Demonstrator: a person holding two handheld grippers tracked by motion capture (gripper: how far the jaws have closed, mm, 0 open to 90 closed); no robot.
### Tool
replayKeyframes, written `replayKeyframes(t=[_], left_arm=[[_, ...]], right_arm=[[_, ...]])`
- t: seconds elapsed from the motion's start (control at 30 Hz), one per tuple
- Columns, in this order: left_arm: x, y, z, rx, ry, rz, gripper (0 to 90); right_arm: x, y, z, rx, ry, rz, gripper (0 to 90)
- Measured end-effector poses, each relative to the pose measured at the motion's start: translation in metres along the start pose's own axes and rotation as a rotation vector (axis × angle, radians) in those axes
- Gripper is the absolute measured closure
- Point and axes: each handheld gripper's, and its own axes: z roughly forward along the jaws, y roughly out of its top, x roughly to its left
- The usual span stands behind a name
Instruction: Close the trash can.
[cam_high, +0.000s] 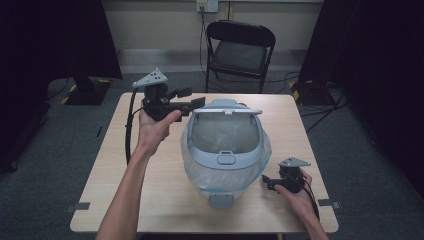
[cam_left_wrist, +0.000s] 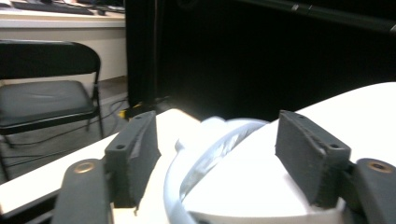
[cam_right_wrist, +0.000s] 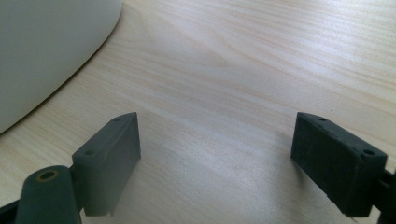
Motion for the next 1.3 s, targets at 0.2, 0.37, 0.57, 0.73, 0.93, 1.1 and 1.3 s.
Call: replayKeyframes(t=[0.2,0.37,0.57,0.73,0.93,1.1,1.3], left_arm=[[-0.006,-0.012,-0.004,-0.003,-0.009,0.004,26.5],[-0.012,-0.02,-0.001,0.0,-0.021,0.01,25.5],[-0.023,-0.023,0.003,0.014,-0.036,0.034,25.5],[-0.033,-0.027,0.006,0.021,-0.052,0.046,25.2],[-0.051,-0.029,0.009,0.033,-0.106,0.072,24.1],[-0.061,-0.03,0.012,0.054,-0.105,0.1,21.6],[-0.066,-0.036,0.019,0.082,-0.086,0.129,19.1]], right_arm=[[0.0,0.0,0.0,0.0,0.0,0.0,14.6],[0.0,0.0,0.0,0.0,0.0,0.0,14.6],[0.0,0.0,0.0,0.001,0.0,0.001,14.6],[0.0,0.0,0.0,0.0,0.0,0.0,14.6],[0.0,0.0,0.0,0.0,0.0,0.0,14.6],[0.0,0.0,0.0,0.0,0.0,0.001,14.6],[0.0,0.0,0.0,0.0,0.0,0.001,14.6]])
